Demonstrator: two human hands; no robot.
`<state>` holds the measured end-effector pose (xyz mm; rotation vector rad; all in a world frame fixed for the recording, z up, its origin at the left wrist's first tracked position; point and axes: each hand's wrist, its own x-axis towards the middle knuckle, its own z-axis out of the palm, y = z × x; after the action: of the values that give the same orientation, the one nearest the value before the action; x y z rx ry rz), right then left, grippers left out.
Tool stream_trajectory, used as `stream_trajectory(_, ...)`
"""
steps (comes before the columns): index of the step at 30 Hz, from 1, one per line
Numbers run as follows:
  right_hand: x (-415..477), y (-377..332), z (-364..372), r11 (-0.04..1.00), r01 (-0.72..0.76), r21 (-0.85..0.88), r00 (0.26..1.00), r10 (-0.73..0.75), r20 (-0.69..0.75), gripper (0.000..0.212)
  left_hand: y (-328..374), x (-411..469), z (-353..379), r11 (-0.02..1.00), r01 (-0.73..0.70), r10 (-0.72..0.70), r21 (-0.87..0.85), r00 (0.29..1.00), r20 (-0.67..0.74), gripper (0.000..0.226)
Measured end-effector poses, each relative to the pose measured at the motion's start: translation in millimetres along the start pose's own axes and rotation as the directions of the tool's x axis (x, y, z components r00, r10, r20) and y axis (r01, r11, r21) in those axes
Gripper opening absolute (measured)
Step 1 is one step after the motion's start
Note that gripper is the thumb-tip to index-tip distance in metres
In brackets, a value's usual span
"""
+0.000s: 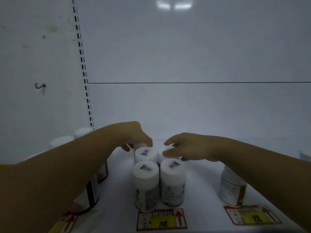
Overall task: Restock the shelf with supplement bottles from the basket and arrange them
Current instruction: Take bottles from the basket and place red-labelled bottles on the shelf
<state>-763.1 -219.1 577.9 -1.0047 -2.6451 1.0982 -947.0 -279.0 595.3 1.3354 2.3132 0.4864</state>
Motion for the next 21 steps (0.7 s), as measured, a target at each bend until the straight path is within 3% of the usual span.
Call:
stream_trajectory(2,-8.1,-0.4,-6.1,0.996,0.044,-0.082,0.994,-0.052,-0.093,0.059,3.1,-3.5,0.3,0.995,-0.07,0.076,0.07,0.992,-0.098,0.049)
stream_trajectory(5,-33.6,6.2,-21.2,0.993,0.106,-0.06,0.965,-0.118,-0.235,0.061,20.8,-18.5,7.7,0.961,-0.172,0.223,0.218,0.946,-0.237,0.065)
stream_trajectory(8,-78.4,22.5,-42.4,0.988,0.149,-0.045,0.927,-0.155,-0.341,0.061,57.9,-44.1,24.4,0.912,-0.291,0.373,0.291,0.883,-0.284,0.063)
stream_trajectory(10,-119.6,42.0,-56.5,0.985,0.17,-0.015,0.911,-0.163,-0.378,0.059,94.7,-67.7,44.8,0.871,-0.4,0.483,0.286,0.804,-0.346,0.057)
stream_trajectory(13,-195.9,87.1,-72.9,0.984,0.175,0.018,0.897,-0.152,-0.415,0.052,151.9,-115.2,94.9,0.781,-0.622,0.559,0.062,0.652,-0.512,0.042)
stream_trajectory(15,-251.5,125.3,-84.3,0.979,0.168,0.114,0.902,-0.106,-0.418,0.04,183.3,-153.5,140.1,0.65,-0.741,0.54,-0.169,0.607,-0.583,0.027)
stream_trajectory(18,-329.3,193.5,-93.8,0.949,0.129,0.289,0.935,-0.019,-0.354,0.022,214.9,-202.3,226.8,0.5,-0.794,0.59,-0.345,0.604,-0.535,0.021)
stream_trajectory(21,-384.8,266.2,-86.9,0.903,0.056,0.426,0.958,0.072,-0.277,0.016,231.6,-220.7,317.1,0.555,-0.734,0.623,-0.391,0.678,-0.39,0.016)
